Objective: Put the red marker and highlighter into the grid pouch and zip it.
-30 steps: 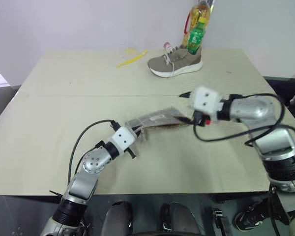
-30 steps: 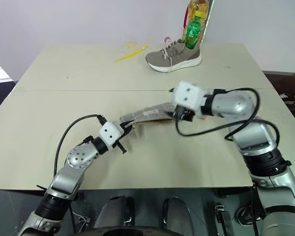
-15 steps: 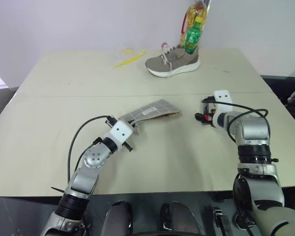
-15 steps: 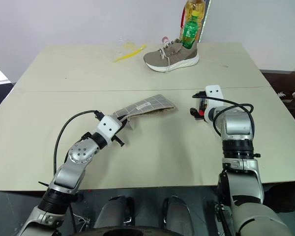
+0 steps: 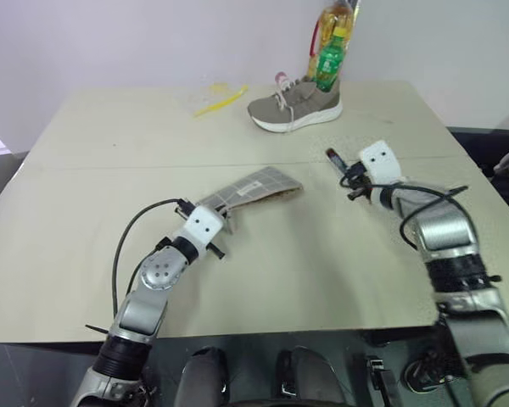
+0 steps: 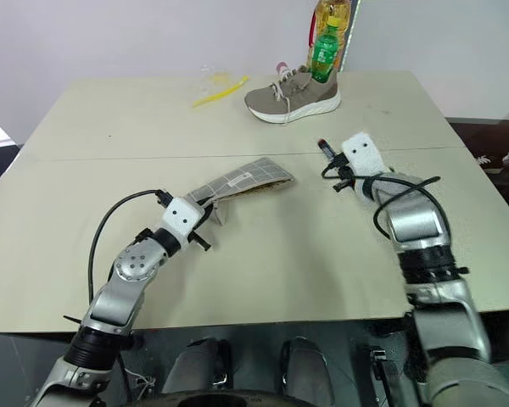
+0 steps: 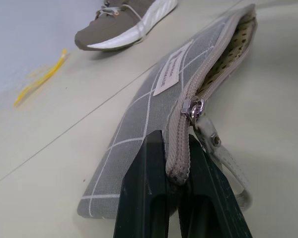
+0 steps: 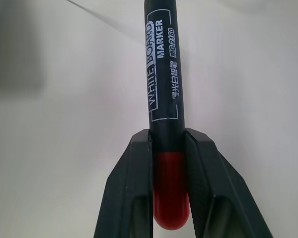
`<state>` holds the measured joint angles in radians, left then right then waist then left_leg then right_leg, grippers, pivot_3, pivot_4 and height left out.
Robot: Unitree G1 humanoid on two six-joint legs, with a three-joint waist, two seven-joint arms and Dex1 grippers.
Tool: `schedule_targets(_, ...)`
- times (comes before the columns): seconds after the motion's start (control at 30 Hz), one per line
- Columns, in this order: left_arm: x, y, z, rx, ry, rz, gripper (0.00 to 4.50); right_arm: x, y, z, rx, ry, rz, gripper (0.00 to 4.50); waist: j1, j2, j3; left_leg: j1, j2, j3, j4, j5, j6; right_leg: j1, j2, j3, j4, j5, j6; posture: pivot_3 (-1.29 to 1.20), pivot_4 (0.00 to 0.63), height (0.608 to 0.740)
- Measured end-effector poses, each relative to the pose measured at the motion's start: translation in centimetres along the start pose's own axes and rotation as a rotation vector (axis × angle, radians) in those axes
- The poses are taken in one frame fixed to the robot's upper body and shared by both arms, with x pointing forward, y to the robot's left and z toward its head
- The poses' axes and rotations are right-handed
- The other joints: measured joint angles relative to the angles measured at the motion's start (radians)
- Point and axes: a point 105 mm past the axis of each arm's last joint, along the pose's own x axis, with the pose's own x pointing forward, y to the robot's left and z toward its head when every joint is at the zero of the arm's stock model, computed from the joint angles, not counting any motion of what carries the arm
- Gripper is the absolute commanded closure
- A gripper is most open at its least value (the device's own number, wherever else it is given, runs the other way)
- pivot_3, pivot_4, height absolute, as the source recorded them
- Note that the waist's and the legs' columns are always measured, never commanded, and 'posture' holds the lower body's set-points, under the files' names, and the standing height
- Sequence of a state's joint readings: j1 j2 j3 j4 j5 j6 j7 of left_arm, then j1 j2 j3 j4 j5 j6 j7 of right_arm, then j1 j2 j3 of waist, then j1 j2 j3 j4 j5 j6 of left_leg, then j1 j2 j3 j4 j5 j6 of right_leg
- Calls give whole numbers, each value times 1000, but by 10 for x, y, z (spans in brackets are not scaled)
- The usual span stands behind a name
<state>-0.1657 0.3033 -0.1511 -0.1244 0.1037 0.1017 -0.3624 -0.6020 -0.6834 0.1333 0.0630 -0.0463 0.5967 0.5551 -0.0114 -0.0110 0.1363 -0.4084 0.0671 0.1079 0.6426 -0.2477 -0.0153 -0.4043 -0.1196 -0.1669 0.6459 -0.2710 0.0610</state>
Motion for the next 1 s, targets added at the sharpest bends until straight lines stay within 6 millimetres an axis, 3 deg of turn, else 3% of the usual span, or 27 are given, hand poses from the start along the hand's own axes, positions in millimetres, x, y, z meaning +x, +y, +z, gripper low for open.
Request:
schedule_targets(0.03,0,1,0,-7,-3,5,4500,-7,7,9,-135,-54,57,4152,0,-1,0,0,0,0,0,0,0,0,0,0,0,0,0,0,150,702)
schedule_targets(0.1,-1,4,1,-19,-7,17,4500,-17,28,15,-247,-124,173,4152,0,-2,0,1,0,0,0,0,0,1,1,0,0,0,0,0,150,702)
schedule_targets(0.17,0,4,2,-31,-13,18,4500,-24,52,14,-278,-165,299,4152,0,-2,0,1,1,0,0,0,0,1,0,0,0,0,0,0,150,702)
schedule_targets(0.23,0,3,2,-36,-15,17,4500,-26,60,14,-282,-177,344,4152,0,-2,0,1,1,0,1,0,0,1,0,0,0,0,0,0,150,702)
schedule_targets(0.77,0,-6,6,-30,-40,-45,4500,-13,58,16,-413,-139,317,4152,4,-2,0,0,0,-1,2,0,0,1,0,0,0,0,0,0,150,702)
schedule_targets(1.0,-1,-23,14,-24,-80,-132,4500,-10,74,36,-676,-194,350,4152,3,-2,0,0,1,0,2,0,0,1,0,0,0,0,0,0,150,702)
